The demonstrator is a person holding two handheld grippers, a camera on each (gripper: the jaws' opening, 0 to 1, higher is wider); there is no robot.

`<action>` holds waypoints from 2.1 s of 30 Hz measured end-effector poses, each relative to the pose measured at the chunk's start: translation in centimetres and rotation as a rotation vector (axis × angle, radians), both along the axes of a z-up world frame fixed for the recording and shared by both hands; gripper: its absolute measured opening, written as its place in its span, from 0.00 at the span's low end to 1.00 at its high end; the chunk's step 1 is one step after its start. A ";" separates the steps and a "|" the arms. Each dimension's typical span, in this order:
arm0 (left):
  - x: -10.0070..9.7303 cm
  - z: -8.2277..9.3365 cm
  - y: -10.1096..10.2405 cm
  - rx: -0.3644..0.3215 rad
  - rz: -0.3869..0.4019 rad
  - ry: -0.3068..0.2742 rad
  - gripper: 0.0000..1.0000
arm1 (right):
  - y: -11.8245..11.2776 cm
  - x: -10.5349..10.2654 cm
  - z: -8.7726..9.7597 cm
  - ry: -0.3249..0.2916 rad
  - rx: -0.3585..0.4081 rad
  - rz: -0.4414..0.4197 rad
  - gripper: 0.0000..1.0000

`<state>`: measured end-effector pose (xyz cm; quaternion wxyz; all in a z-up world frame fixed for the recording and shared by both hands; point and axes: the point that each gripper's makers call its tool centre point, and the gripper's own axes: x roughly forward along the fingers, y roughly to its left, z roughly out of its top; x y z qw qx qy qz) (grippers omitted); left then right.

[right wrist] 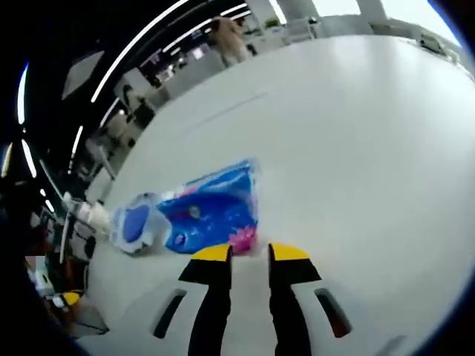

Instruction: Arrange the tabletop items into an orderly group along one side of the table until the central work area is clear of visible clutter.

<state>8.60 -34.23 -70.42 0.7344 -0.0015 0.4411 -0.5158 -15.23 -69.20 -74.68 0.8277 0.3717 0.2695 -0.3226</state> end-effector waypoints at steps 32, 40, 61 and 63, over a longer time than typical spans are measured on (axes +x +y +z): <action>-0.3 3.5 -1.2 0.024 -0.190 -0.196 0.43 | 8.0 1.5 -1.7 0.121 -0.118 0.442 0.23; -0.2 4.4 -0.7 0.021 -0.194 -0.211 0.50 | 7.3 0.9 -2.6 0.160 -0.134 0.407 0.11; -0.2 5.6 -0.4 -0.004 -0.208 -0.238 0.51 | 7.1 4.3 -0.4 0.092 -0.165 0.333 0.05; -0.2 6.0 -0.3 -0.011 -0.209 -0.245 0.52 | 6.9 4.7 -0.3 0.088 -0.159 0.316 0.05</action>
